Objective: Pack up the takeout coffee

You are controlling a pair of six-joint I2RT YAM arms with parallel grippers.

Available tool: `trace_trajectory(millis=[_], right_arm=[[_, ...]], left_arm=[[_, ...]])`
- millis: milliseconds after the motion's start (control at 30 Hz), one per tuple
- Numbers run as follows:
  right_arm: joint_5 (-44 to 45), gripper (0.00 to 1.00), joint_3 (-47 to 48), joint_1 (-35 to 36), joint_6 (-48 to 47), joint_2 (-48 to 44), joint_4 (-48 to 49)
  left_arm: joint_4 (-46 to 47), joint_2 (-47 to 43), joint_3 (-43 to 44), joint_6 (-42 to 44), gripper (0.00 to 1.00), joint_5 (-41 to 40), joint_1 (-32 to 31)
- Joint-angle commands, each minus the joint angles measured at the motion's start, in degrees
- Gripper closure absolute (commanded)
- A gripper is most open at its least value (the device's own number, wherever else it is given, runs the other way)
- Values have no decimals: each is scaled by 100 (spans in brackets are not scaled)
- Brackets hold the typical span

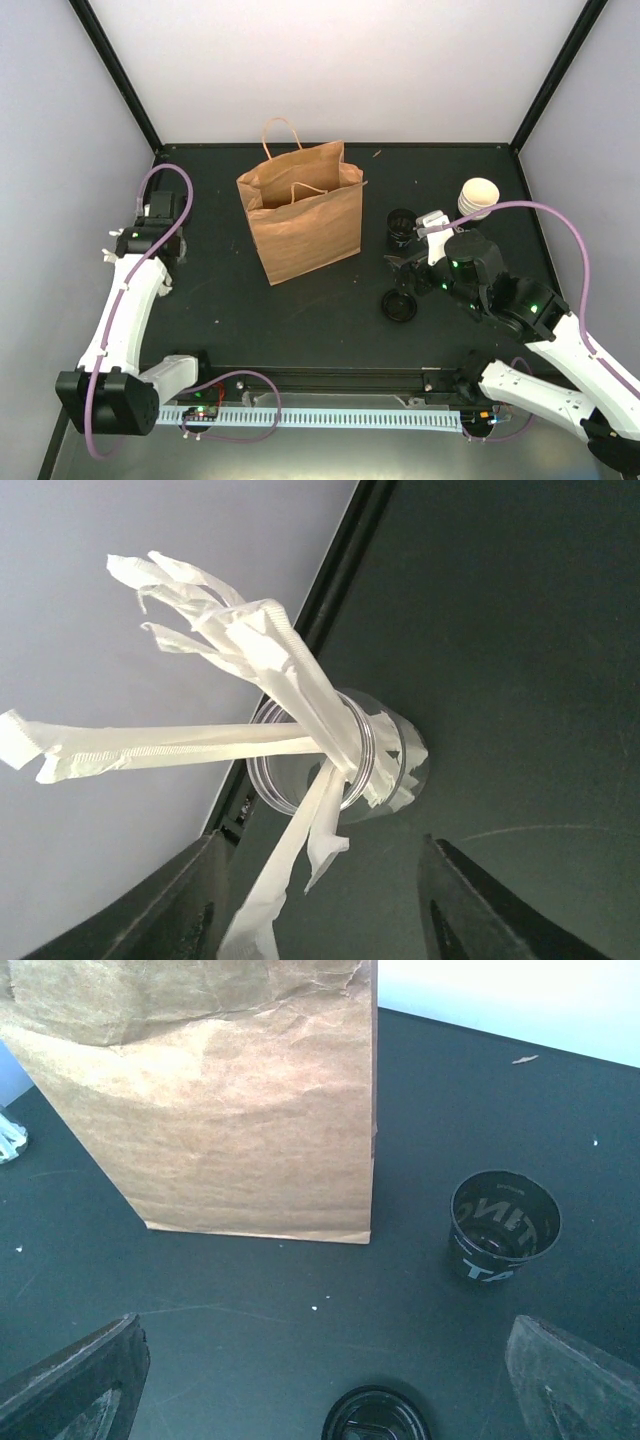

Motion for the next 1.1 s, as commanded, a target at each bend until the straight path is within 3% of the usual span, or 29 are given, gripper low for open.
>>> trace_trajectory(millis=[0, 200, 500, 733, 1067], right_arm=[[-63, 0, 64, -7, -71, -15, 166], [-68, 0, 30, -8, -62, 22, 202], [-85, 0, 84, -14, -65, 77, 184], [-87, 0, 84, -7, -57, 61, 169], [-136, 0, 98, -11, -47, 128, 167]], left_arm=[[100, 75, 27, -52, 51, -55, 46], [102, -45, 3, -89, 68, -199, 42], [145, 117, 29, -52, 74, -152, 45], [96, 199, 137, -26, 93, -201, 42], [-128, 246, 406, -6, 99, -144, 46]])
